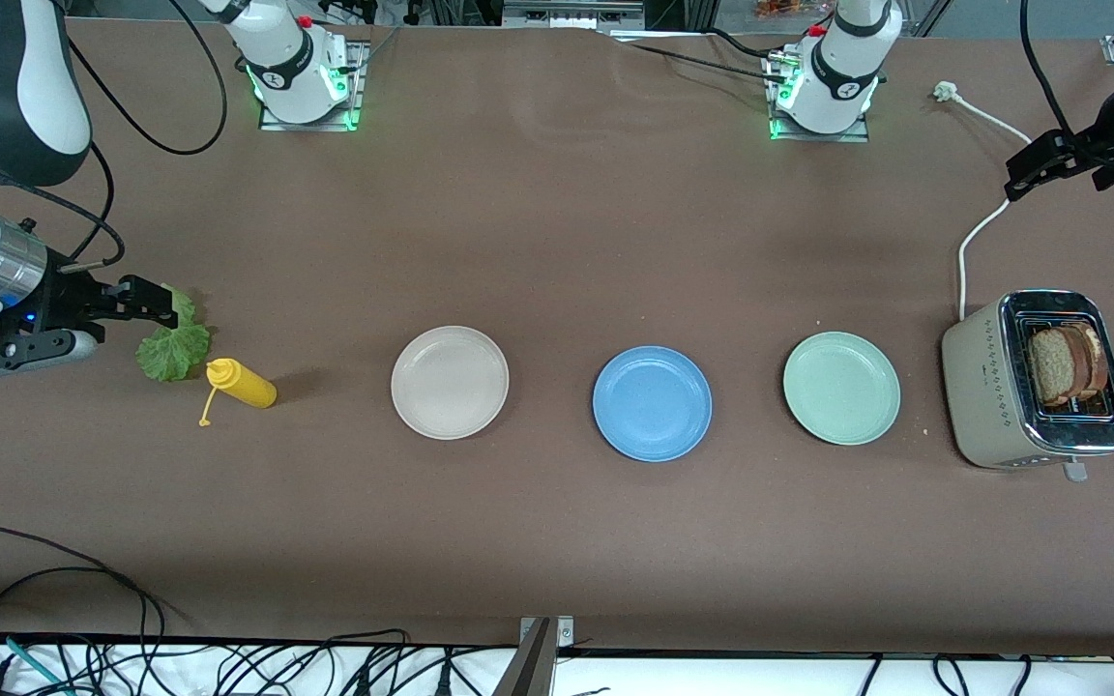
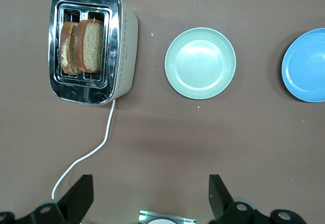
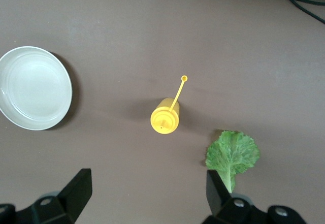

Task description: Make sandwich in blue plate with both arms

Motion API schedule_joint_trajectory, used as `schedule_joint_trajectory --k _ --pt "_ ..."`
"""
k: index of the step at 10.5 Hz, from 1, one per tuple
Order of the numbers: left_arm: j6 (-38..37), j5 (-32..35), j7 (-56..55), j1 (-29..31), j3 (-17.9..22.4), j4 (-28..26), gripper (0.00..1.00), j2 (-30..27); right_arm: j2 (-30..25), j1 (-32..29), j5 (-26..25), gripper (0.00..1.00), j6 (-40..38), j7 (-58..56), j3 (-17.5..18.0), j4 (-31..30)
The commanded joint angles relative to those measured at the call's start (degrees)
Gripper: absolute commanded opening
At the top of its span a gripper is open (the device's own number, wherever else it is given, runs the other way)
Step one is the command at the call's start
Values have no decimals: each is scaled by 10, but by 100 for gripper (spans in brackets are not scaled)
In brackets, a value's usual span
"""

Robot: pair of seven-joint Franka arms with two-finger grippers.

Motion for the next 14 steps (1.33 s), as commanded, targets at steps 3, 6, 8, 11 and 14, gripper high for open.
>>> schedule_joint_trajectory --k 3,6,8,11,14 --pt "-8 -11 2 6 -1 12 100 10 16 -3 4 100 -15 -9 3 19" --pt "-2 -7 7 19 1 16 100 34 17 -2 4 100 -15 -11 3 19" --pt "-1 -8 4 52 3 35 100 65 17 -4 4 100 -15 -12 3 20" --pt "-1 -4 4 89 2 53 100 137 17 -2 4 100 -15 -10 3 20" --pt "-1 74 -25 56 -19 59 100 165 17 -3 5 100 -15 -11 3 20"
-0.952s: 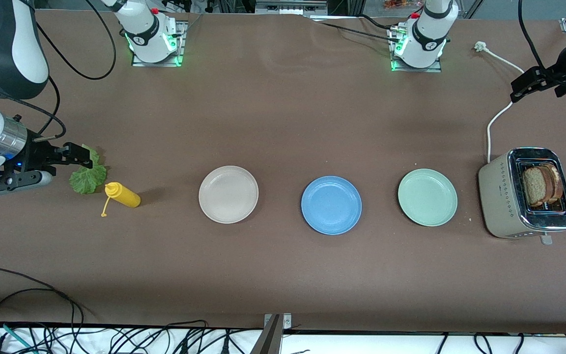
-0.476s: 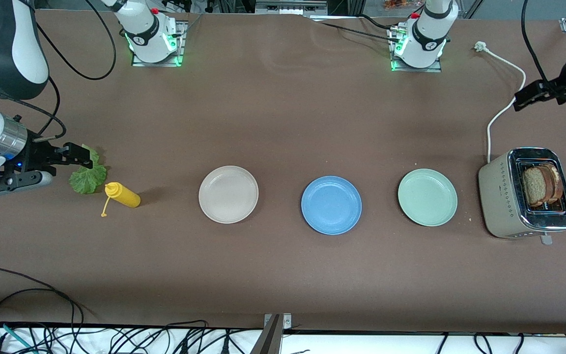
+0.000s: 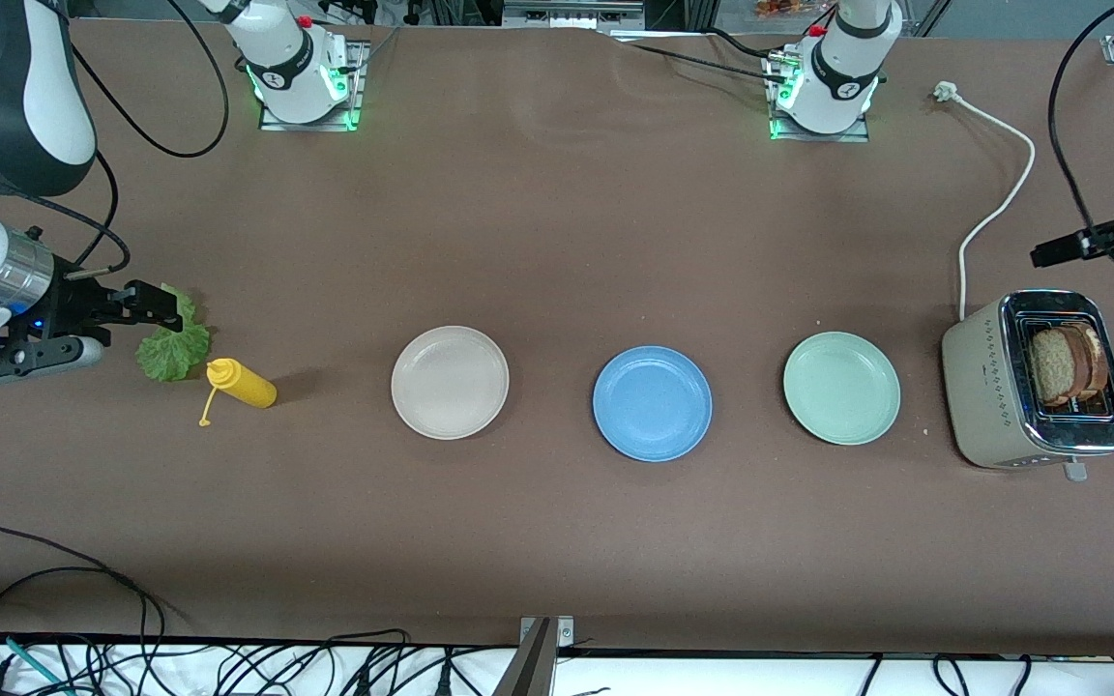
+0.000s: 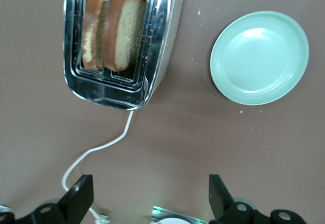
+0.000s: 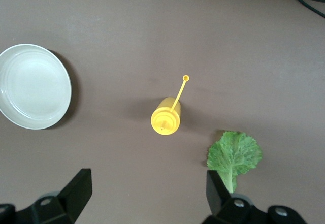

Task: Make sandwich in blue plate with both arms
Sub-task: 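Move the left gripper over the toaster toward the bread slices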

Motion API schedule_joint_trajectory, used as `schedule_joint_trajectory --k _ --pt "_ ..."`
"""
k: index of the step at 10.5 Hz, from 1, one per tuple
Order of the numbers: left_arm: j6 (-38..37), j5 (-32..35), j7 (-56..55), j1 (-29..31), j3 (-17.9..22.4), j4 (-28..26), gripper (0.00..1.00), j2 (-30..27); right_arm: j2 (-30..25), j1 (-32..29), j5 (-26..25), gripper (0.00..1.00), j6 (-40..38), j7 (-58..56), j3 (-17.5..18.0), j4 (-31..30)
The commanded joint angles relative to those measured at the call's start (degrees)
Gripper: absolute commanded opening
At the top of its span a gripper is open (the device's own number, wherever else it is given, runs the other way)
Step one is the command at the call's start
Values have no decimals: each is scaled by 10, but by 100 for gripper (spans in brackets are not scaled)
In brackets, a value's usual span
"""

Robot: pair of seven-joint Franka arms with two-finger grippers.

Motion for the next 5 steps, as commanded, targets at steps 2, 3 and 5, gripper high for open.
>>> schedule_joint_trajectory --k 2,3,5 --pt "-16 24 -84 -36 -17 45 100 23 5 -4 5 100 -13 -10 3 15" --pt "-19 28 -89 -38 -24 47 100 26 5 -4 5 100 -13 -11 3 15" --pt "-66 37 -104 -69 -45 56 100 25 5 -4 5 100 -12 -11 3 16"
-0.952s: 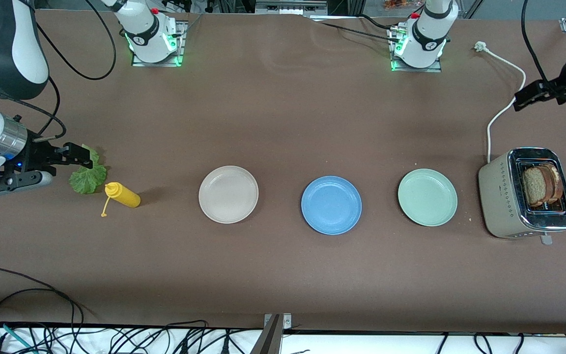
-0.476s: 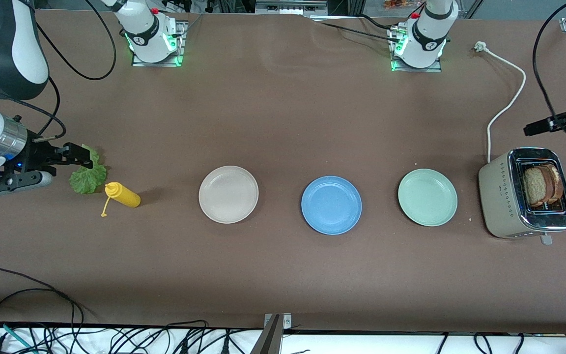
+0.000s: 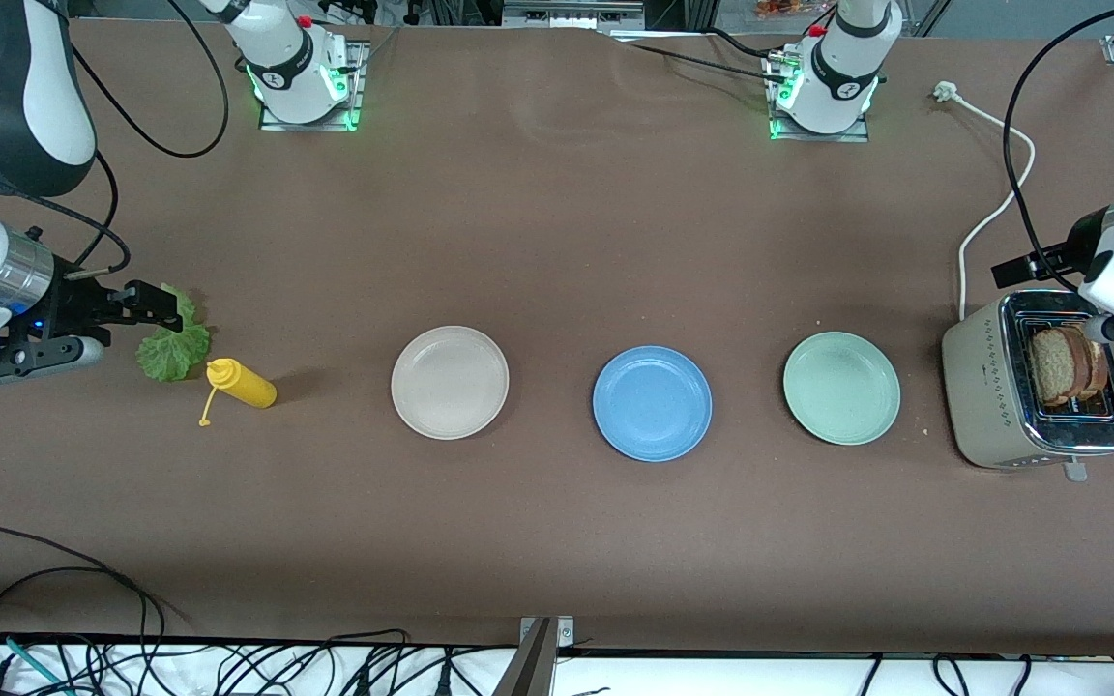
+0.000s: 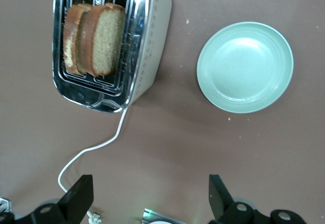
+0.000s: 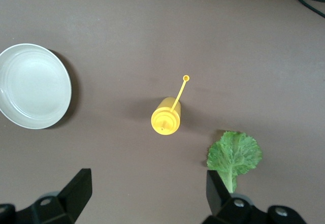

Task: Make sandwich in blue plate with both arms
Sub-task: 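Move the left gripper over the toaster toward the bread slices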

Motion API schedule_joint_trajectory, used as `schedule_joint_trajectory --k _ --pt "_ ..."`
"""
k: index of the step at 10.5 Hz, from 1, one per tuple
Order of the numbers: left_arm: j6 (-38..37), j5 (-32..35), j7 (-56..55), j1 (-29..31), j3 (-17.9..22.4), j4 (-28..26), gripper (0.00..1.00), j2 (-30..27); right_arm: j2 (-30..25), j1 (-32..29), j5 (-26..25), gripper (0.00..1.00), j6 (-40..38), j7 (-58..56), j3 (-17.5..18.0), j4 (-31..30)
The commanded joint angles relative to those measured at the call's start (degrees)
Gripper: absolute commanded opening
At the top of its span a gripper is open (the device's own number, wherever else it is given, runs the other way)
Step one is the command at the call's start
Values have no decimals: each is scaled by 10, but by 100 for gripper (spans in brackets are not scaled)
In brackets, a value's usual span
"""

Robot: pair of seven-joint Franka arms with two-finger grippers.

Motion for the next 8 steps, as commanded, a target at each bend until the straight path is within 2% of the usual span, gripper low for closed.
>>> schedule_joint_trajectory --k 1,3,5,6,8 --pt "-65 48 -36 -65 -26 23 100 -1 5 -4 5 100 -12 -10 3 16" --pt "-31 51 -17 -53 -21 29 100 -1 5 -4 5 100 -12 -10 3 16" --pt "-4 40 86 9 -21 21 100 9 5 -4 5 100 -12 -10 3 16" --pt "32 26 133 42 -21 18 97 21 5 -4 5 100 -12 -10 3 16" --pt "117 10 190 90 -21 -33 96 21 5 -4 6 100 -12 -10 3 16"
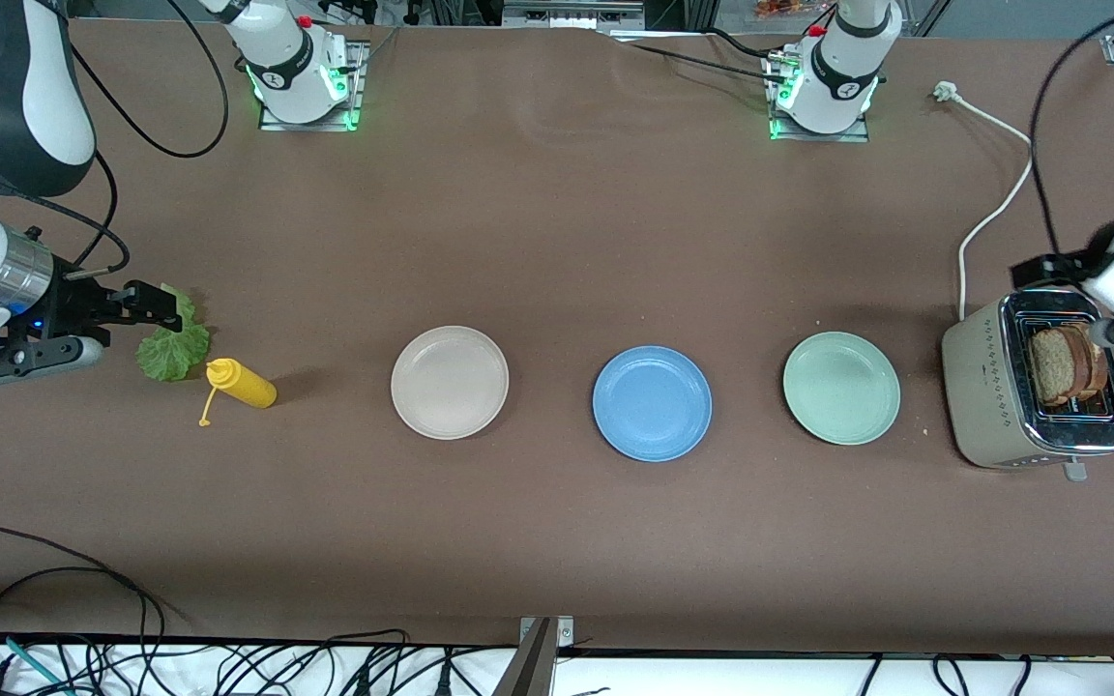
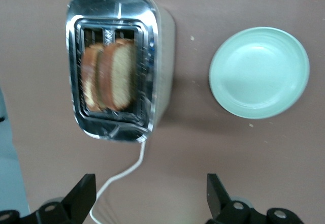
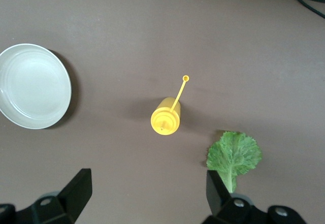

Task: Make sandwich in blue plate with both arms
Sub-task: 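Move the left gripper over the toaster toward the bread slices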

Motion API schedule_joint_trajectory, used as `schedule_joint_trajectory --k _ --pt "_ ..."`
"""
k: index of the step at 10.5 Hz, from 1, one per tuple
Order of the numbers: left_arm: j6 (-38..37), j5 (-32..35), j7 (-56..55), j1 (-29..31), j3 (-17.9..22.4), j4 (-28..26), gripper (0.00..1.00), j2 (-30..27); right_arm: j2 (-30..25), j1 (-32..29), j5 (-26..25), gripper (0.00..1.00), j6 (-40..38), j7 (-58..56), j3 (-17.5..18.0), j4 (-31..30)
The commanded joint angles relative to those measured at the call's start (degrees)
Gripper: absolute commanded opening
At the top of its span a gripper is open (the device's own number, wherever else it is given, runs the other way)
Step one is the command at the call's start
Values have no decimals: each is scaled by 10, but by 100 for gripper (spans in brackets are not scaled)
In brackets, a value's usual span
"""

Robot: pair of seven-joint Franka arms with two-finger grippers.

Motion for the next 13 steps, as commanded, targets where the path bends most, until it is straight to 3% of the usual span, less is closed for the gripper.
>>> schedule_joint_trajectory --k 1,4,10,13 --pt "113 -64 99 78 -7 -76 96 -3 5 -4 6 100 -12 -9 3 15" --pt "186 -76 110 89 -7 -162 96 -47 9 -5 5 100 -8 -10 3 15" --pt "322 -51 145 96 -8 -194 97 11 16 -5 5 100 -12 -32 2 28" --pt "328 -52 164 106 -8 -192 97 14 16 -5 6 100 -12 -33 2 28"
